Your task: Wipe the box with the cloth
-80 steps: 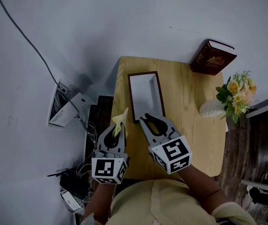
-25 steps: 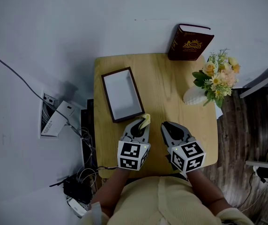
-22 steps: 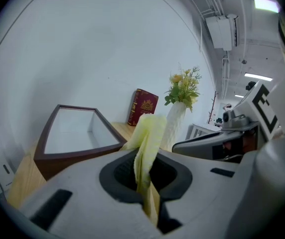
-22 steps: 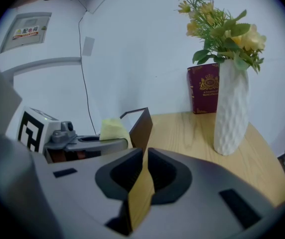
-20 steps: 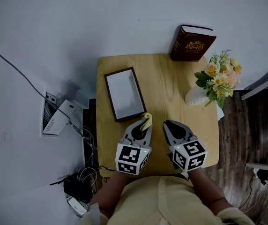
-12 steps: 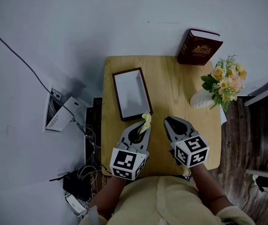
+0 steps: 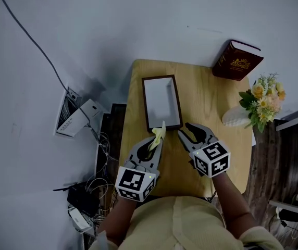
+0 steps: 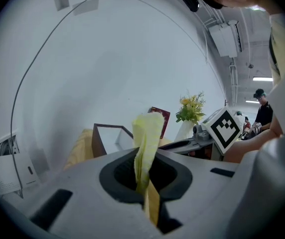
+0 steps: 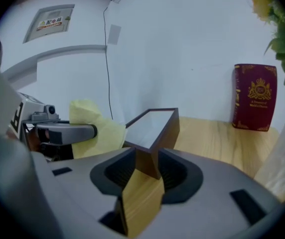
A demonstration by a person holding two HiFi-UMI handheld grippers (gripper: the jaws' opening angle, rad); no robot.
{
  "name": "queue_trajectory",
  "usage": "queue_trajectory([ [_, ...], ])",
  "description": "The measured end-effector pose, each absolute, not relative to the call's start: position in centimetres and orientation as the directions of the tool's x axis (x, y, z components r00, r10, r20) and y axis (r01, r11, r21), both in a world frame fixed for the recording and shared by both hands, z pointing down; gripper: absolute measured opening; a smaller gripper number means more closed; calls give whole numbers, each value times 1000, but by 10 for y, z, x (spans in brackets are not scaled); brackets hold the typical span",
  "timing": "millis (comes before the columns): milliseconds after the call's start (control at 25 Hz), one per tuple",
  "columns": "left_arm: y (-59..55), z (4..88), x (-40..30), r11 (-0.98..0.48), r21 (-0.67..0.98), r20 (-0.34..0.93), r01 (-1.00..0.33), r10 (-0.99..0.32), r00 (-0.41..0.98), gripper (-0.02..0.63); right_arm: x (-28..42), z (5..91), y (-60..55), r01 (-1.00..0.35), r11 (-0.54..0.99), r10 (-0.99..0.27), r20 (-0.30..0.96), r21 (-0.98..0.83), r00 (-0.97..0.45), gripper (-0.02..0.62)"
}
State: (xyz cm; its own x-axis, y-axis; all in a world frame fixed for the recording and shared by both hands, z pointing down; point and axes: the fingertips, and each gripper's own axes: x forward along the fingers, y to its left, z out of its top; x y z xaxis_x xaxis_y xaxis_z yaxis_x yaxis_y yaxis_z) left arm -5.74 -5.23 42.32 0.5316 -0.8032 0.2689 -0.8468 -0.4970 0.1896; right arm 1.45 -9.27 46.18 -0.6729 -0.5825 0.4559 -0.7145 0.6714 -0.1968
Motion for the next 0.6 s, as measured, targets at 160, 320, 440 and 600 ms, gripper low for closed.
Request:
queue_trajectory([
  [160, -50, 426, -70, -469, 204, 276, -859, -814, 510, 28, 7, 468, -96, -704, 688, -566, 479, -175, -671, 140],
  [320, -49, 428, -80, -441, 201, 283, -874, -828, 483, 28, 6, 470, -99, -720, 680, -586, 486, -139, -648, 140],
  [440, -50, 429, -87, -421, 175, 292, -890, -841, 455, 28, 6, 470, -99, -728, 674, -596, 487, -129, -638, 140],
  [600, -50, 433, -95, -389, 161, 302, -907, -855, 421, 28, 3, 471, -96, -730, 673, -597, 492, -122, -633, 140],
])
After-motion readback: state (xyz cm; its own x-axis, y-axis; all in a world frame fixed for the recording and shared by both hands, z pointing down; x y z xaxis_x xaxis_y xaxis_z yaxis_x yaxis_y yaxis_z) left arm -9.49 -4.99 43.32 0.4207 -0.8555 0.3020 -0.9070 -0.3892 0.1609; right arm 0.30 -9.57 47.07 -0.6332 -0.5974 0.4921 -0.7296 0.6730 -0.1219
